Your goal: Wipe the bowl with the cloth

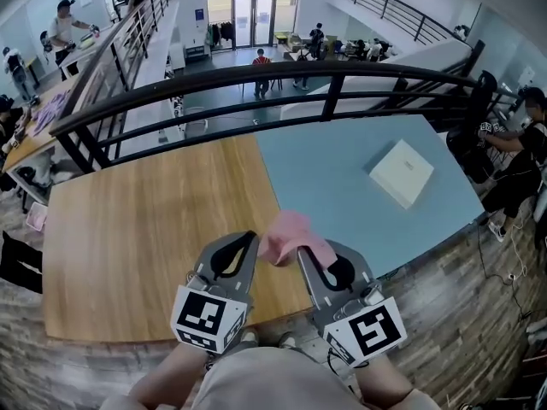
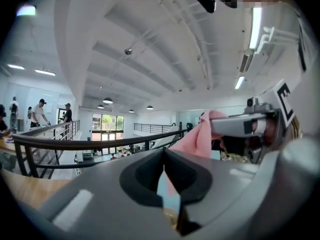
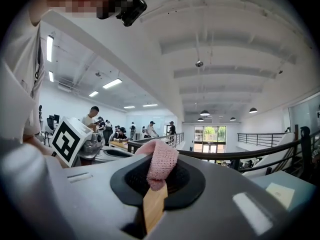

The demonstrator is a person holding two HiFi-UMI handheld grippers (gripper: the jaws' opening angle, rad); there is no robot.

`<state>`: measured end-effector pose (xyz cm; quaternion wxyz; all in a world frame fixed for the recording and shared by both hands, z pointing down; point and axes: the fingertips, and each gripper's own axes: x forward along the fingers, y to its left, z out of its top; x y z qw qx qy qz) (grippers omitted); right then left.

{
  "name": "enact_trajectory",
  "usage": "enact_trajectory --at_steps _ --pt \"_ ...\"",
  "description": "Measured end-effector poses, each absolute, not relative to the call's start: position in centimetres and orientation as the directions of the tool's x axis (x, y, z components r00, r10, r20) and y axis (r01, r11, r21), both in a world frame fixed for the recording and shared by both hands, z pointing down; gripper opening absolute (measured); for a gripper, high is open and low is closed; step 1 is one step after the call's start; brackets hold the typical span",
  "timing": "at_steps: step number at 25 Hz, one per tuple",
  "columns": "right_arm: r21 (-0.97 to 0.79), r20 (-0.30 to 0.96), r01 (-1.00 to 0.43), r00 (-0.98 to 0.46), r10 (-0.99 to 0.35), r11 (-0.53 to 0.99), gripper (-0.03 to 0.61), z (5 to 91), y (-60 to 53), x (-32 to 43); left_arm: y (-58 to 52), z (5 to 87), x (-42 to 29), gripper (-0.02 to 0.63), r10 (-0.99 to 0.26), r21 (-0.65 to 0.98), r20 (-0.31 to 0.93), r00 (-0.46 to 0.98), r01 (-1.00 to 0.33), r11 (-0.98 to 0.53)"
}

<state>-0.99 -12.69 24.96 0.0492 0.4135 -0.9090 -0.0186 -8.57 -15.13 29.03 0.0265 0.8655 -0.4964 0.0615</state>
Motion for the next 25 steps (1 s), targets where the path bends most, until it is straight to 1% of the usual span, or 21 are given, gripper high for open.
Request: enact_trajectory --at_steps 6,11,17,25 --pt "0.081 0.022 -0.742 -0.666 -0.746 0.665 0.023 24.2 -11.2 -1.0 -14.1 27.8 -9.1 0.003 -0.870 -0.071 0.087 0.485 -0.868 -0.491" --pt "0.065 -0.019 -0.760 -0.649 -0.761 0.647 0.023 24.8 -10.6 -0.5 -13.4 28.6 -9.4 0.002 -0.881 -0.097 0.087 0.465 -0.876 -0.472" --pt "0.069 0.000 -0.781 -0.622 -0.783 0.621 0.023 25.9 -10.5 0.1 -12.7 29.4 -10.4 0.003 -0.900 -0.120 0.099 0.425 -0.893 -0.435" --pt "0.069 0.016 -0.788 -0.612 -0.791 0.612 0.023 26.3 -10.7 0.3 -12.3 29.7 -10.7 0.003 -0.900 -0.129 0.103 0.424 -0.891 -0.435"
